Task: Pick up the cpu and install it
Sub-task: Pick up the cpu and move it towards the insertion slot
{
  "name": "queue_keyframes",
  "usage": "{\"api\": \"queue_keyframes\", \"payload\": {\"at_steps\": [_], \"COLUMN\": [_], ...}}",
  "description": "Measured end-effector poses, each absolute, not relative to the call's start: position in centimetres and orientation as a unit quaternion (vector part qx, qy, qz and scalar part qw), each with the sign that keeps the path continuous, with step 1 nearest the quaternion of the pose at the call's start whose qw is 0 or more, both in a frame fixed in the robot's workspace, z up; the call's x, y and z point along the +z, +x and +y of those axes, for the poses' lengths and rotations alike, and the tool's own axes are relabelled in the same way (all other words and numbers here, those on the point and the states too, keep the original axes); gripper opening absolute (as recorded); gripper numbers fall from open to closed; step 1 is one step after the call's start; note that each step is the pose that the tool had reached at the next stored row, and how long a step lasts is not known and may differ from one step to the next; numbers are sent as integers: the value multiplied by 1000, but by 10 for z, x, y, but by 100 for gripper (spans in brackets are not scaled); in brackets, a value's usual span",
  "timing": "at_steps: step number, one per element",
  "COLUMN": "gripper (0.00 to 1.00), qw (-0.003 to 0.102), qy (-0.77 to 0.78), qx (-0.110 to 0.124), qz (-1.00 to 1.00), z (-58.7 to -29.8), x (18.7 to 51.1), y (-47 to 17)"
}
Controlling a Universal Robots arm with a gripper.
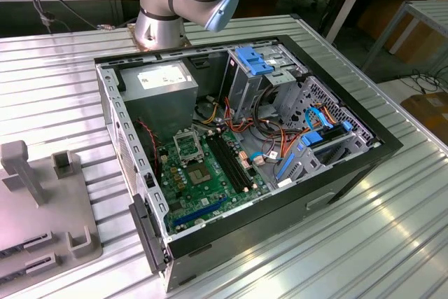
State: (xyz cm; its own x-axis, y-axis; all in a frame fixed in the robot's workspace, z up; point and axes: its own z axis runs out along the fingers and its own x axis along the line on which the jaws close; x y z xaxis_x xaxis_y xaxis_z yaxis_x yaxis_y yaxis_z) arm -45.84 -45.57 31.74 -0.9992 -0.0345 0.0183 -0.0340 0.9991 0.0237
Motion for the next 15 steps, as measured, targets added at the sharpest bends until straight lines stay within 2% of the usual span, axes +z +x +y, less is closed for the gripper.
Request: {"api": "queue_keyframes", "payload": {"at_steps": [15], "gripper": [47], "qw": [12], "qy": [17], "qx": [-12], "qz": [-1000], "z": [-456], "x": [327], "y": [-458]}}
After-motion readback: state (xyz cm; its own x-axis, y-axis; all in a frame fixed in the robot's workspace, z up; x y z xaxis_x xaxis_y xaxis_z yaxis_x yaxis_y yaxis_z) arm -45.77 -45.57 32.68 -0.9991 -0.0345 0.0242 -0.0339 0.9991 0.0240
